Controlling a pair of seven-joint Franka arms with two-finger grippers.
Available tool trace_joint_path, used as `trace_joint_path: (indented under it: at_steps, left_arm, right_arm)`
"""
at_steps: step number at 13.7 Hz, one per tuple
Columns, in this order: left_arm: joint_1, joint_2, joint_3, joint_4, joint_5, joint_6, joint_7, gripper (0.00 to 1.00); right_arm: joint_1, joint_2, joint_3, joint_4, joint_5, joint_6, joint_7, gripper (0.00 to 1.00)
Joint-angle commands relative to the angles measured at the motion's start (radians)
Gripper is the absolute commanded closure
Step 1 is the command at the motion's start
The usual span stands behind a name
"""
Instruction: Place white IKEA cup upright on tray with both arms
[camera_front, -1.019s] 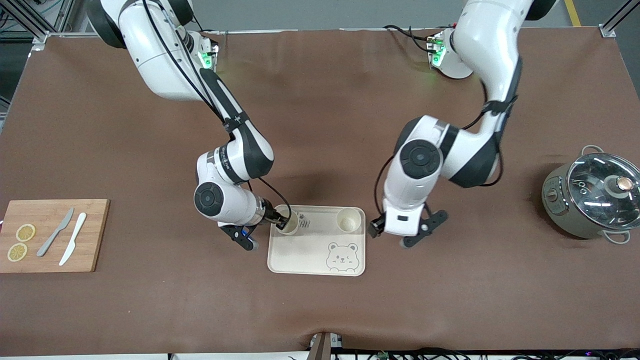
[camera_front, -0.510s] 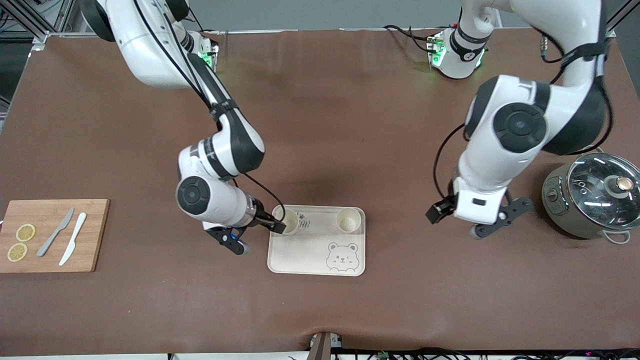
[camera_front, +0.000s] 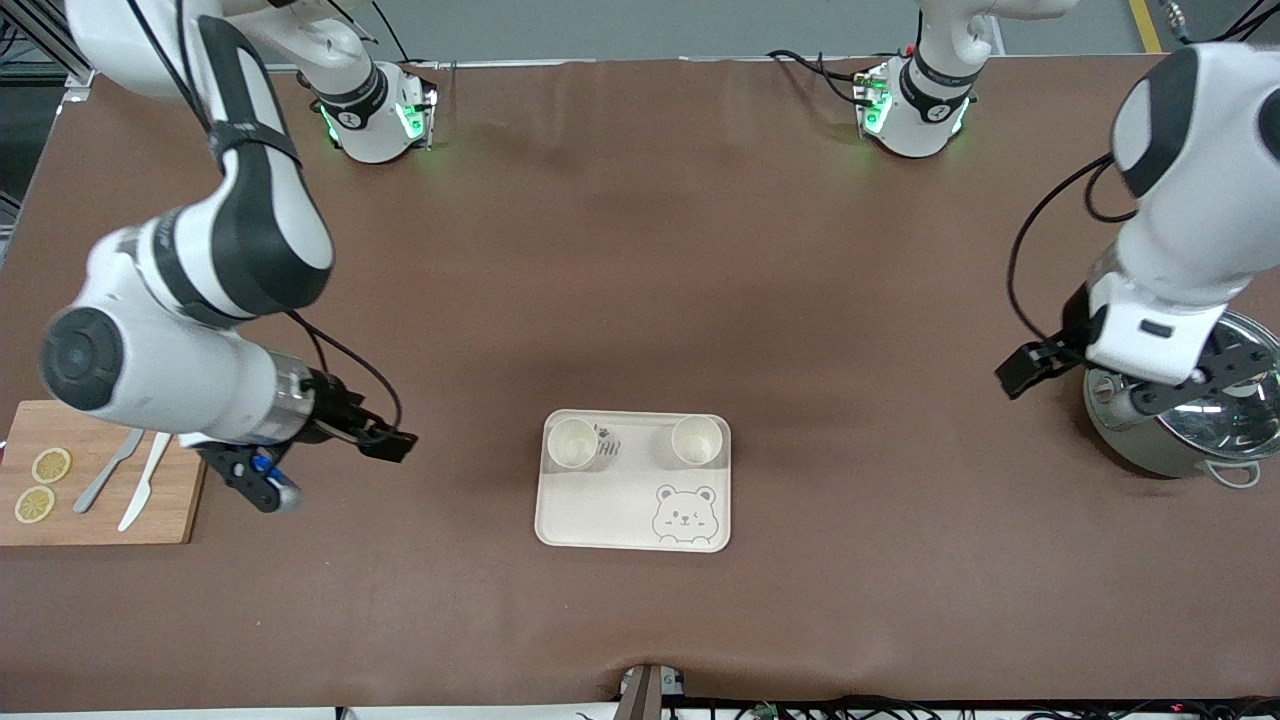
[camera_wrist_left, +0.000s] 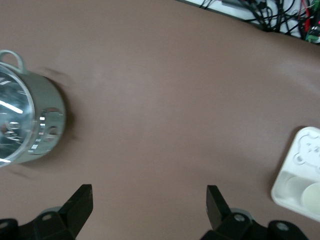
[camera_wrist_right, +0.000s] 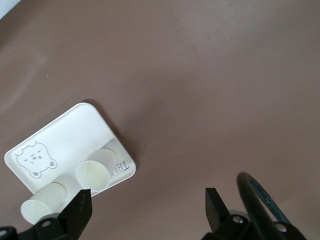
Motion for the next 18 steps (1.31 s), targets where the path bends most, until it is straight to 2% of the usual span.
trace_joint_path:
  at_steps: [1,3,6,9,12,14,15,18]
  left_arm:
    - [0.032,-0.067,-0.005,-0.043,0.024,-0.033,0.076,0.00]
    - [0.064,-0.091,-0.006,-0.040,0.022,-0.053,0.135,0.00]
    - [0.127,-0.103,-0.008,-0.023,0.018,-0.073,0.262,0.00]
    - [0.156,-0.103,-0.006,0.009,0.018,-0.082,0.304,0.00]
    - [0.173,-0.093,-0.005,0.072,0.009,-0.101,0.306,0.00]
    - [0.175,-0.093,-0.005,0.072,0.009,-0.107,0.306,0.00]
    - [0.176,-0.093,-0.005,0.072,0.007,-0.140,0.307,0.00]
    - [0.202,-0.093,-0.002,0.074,-0.001,-0.182,0.350,0.00]
  right_arm:
    - [-0.008,-0.137,0.008,-0.160,-0.076,0.022,-0.071,0.00]
    - [-0.045,-0.194,0.008,-0.200,-0.113,0.016,-0.226,0.00]
    - [-0.135,-0.281,0.007,-0.267,-0.119,0.008,-0.474,0.00]
    - [-0.197,-0.327,0.007,-0.267,-0.200,-0.042,-0.685,0.00]
    - [-0.213,-0.383,0.008,-0.241,-0.205,-0.116,-0.792,0.00]
    - [-0.207,-0.407,0.011,-0.218,-0.257,-0.189,-0.799,0.00]
    - [-0.203,-0.454,0.016,-0.241,-0.283,-0.194,-0.800,0.00]
    - [-0.218,-0.493,0.010,-0.307,-0.283,-0.185,-0.793,0.00]
